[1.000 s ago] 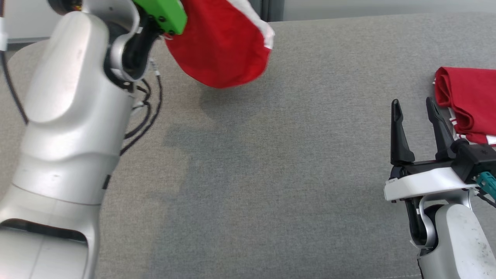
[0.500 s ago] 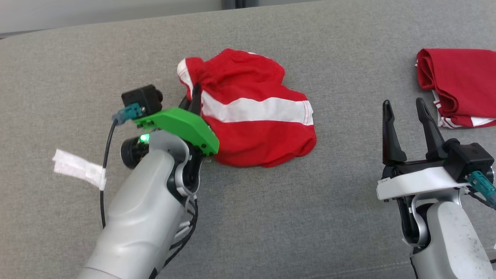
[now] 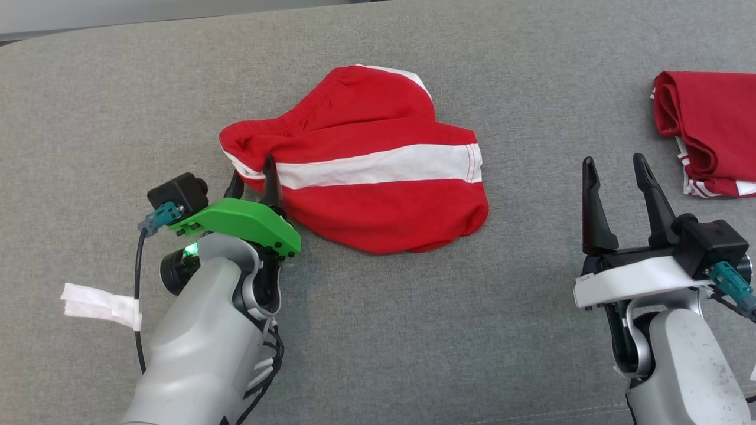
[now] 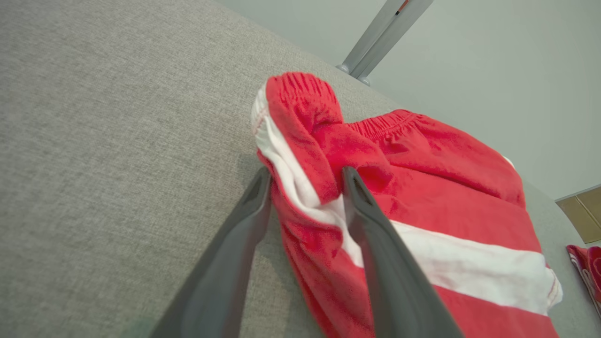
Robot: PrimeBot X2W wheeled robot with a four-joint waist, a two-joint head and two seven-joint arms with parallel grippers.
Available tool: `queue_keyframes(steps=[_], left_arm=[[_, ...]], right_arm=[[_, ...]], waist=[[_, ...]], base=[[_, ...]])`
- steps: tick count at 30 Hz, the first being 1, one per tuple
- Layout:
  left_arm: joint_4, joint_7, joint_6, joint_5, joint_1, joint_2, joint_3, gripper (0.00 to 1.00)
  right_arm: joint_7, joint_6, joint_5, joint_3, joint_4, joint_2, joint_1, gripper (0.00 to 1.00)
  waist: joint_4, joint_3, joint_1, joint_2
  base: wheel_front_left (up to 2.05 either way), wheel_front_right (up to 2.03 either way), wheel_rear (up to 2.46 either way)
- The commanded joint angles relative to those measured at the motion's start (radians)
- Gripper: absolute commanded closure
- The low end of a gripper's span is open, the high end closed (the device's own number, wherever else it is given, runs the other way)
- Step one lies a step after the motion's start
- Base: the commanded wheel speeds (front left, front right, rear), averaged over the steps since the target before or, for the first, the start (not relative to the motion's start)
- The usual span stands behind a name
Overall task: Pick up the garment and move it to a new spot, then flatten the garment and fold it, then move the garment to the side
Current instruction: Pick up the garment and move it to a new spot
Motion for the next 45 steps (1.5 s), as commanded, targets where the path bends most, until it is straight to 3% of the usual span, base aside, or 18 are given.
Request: queue_keyframes(steps=[1, 5, 13, 24, 33, 45], left_arm=[[0.001, -0.011, -0.011, 0.019, 0.017, 0.003, 0.006, 0.00], [-0.035, -0.017, -0.016, 0.095, 0.016, 0.036, 0.028, 0.00], [-0.255, -0.016, -0.045, 0.330, 0.145, 0.076, 0.127, 0.00], [-0.455, -0.016, -0.078, 0.525, 0.447, 0.032, 0.234, 0.00], [-0.500, -0.017, -0.063, 0.593, 0.613, 0.009, 0.265, 0.00], [-0.516, -0.017, -0.052, 0.617, 0.662, 0.003, 0.255, 0.00]], right_arm=[[-0.001, -0.002, 0.004, 0.001, 0.003, -0.003, -0.005, 0.00], [0.003, -0.002, -0.006, -0.005, 0.015, -0.003, 0.006, 0.00], [0.017, -0.002, -0.020, -0.020, 0.040, -0.003, 0.035, 0.00], [0.011, -0.002, -0.004, 0.004, 0.061, -0.003, 0.134, 0.00], [-0.022, -0.002, 0.032, 0.044, 0.072, -0.003, 0.205, 0.00], [-0.031, -0.002, 0.034, 0.069, 0.082, -0.003, 0.229, 0.00]], waist=[[0.004, -0.006, 0.0000, 0.0000], [0.013, -0.029, 0.0000, 0.0000], [0.041, -0.116, 0.0000, 0.0000], [0.090, -0.206, 0.0000, 0.0000], [0.101, -0.257, 0.0000, 0.0000], [0.101, -0.285, 0.0000, 0.0000]], base=[[0.00, 0.00, 0.00], [0.00, 0.00, 0.00], [0.00, 0.00, 0.00], [0.00, 0.00, 0.00], [0.00, 0.00, 0.00], [0.00, 0.00, 0.00]])
